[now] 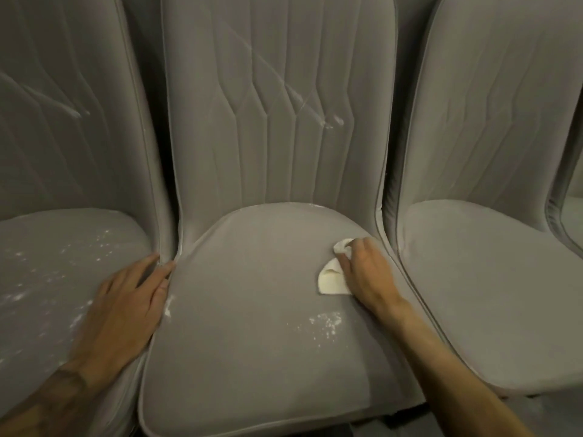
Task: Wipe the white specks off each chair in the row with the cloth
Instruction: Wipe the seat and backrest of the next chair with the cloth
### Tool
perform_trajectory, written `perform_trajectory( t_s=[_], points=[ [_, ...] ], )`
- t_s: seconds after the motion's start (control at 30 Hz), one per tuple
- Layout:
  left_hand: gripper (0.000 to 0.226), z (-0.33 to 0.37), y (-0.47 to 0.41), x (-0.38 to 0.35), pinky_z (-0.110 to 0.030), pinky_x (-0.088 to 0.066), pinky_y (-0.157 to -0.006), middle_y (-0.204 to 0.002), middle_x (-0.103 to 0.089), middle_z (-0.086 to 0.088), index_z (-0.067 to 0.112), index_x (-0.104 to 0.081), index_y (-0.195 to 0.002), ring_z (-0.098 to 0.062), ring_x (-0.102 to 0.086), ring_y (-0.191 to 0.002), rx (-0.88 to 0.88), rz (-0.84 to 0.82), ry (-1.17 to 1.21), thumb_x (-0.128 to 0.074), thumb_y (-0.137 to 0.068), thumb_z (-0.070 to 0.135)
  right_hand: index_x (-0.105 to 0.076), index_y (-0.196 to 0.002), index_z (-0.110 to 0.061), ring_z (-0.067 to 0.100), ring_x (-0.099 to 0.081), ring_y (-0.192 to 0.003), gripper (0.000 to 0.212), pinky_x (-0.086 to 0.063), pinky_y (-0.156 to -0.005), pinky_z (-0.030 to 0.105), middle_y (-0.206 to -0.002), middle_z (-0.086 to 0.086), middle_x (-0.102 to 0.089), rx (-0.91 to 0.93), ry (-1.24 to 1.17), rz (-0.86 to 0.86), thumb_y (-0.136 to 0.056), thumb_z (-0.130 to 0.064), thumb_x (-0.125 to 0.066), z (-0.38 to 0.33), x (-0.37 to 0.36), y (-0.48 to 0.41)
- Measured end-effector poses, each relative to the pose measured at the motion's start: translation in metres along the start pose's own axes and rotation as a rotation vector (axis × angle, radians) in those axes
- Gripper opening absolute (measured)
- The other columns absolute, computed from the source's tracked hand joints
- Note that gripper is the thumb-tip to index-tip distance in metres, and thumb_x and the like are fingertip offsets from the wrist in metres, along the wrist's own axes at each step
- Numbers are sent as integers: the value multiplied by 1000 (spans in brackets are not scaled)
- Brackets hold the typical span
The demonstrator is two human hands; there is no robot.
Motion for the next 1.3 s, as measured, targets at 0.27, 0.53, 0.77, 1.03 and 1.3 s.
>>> perform_trajectory(
  t_s=[0.27,0.53,0.77,1.03,1.3],
  points=[
    [54,5,1,3,-58,-45,-105,-146,-55,-17,17,-59,-144,-40,-56,-126,-3,3,-20,-30,-103,37,-55,-108,-10,29,-55,-102,31,-35,-85,30,-112,11,-57,128,12,-131,-99,-40,-52,39,24,1],
    [53,5,2,3,-57,-44,-101,-144,-56,-17,17,-62,-139,-41,-56,-124,1,44,-15,-31,-101,37,-57,-108,-12,25,-54,-98,28,-37,-86,29,-107,7,-57,179,-86,-123,-99,-39,-54,-5,7,41],
    [52,8,0,4,-56,-44,-102,-144,-56,-16,17,-63,-138,-41,-56,-124,-10,71,-9,-33,-101,38,-56,-107,-6,34,-55,-102,32,-37,-85,34,-111,14,-57,26,9,-66,-99,-37,-53,54,28,7],
    [49,5,0,3,-57,-46,-99,-143,-56,-16,17,-63,-137,-40,-56,-122,-39,97,-18,-36,-100,35,-55,-108,-16,19,-53,-93,26,-36,-82,25,-104,0,-52,270,-77,-174,-100,-41,-51,-1,17,62],
    [50,8,1,2,-54,-45,-98,-140,-58,-17,15,-65,-135,-41,-57,-119,-59,131,-24,-35,-100,35,-56,-101,-6,37,-57,-98,29,-41,-84,38,-104,14,-57,-96,-25,30,-98,-35,-56,41,20,35]
  ],
)
Point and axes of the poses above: each hand's wrist, its own y-axis away from the middle knuckle, its own x-axis out of the back of the hand, z = x × y, the point moved 4 cm from there along -y, towards the middle knuckle
